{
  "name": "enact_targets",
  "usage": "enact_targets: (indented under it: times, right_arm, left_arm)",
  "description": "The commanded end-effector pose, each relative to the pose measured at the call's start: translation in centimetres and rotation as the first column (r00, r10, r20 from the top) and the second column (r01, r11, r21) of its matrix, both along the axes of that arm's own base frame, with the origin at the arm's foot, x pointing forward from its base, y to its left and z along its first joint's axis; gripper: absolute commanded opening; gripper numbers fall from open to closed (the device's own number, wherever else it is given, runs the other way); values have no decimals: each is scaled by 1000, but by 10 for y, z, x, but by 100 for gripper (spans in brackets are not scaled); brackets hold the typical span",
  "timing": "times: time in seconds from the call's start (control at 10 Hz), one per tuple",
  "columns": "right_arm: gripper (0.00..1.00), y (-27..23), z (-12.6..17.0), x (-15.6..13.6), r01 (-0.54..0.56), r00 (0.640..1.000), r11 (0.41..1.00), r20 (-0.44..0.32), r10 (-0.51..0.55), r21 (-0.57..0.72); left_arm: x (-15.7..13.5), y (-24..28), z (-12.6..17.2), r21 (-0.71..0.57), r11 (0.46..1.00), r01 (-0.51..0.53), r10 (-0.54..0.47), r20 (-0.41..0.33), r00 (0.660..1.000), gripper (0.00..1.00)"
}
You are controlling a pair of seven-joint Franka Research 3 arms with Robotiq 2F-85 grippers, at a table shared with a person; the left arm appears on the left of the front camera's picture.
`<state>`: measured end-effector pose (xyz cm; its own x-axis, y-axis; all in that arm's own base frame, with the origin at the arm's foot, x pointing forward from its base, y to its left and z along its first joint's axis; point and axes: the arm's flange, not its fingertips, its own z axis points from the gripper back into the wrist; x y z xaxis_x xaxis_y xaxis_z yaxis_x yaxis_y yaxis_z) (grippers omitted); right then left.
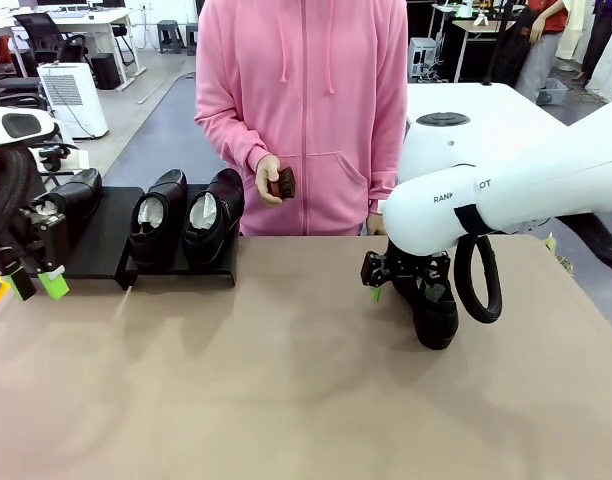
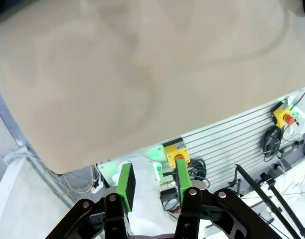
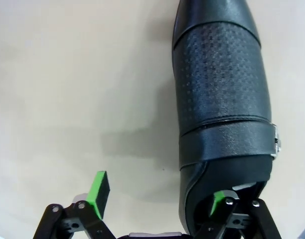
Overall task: Organize the shoes by placing them on the stand.
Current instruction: Pick up one Shoe and place it in the middle of the table.
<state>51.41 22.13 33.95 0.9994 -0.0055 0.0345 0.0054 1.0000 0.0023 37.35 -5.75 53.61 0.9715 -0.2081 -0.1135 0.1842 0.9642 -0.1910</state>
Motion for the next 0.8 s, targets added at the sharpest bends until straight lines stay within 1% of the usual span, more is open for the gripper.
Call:
enact_targets:
  times: [0.0,0.4,0.7]
  right_arm:
    - [74,0,5,9,-45,999,997,1,45,-57]
    - [1,-1,5,10,-27,1000,996,-4,27,-82]
    - [0,-4,5,11,-13,1000,995,-14,12,-102]
  left_arm:
    - [-3,1,-1,-7,1000,5,-5,2,1000,46]
    - [-3,1,-1,-7,1000,5,-5,2,1000,46]
    - [-3,1,-1,-7,1000,5,-5,2,1000,46]
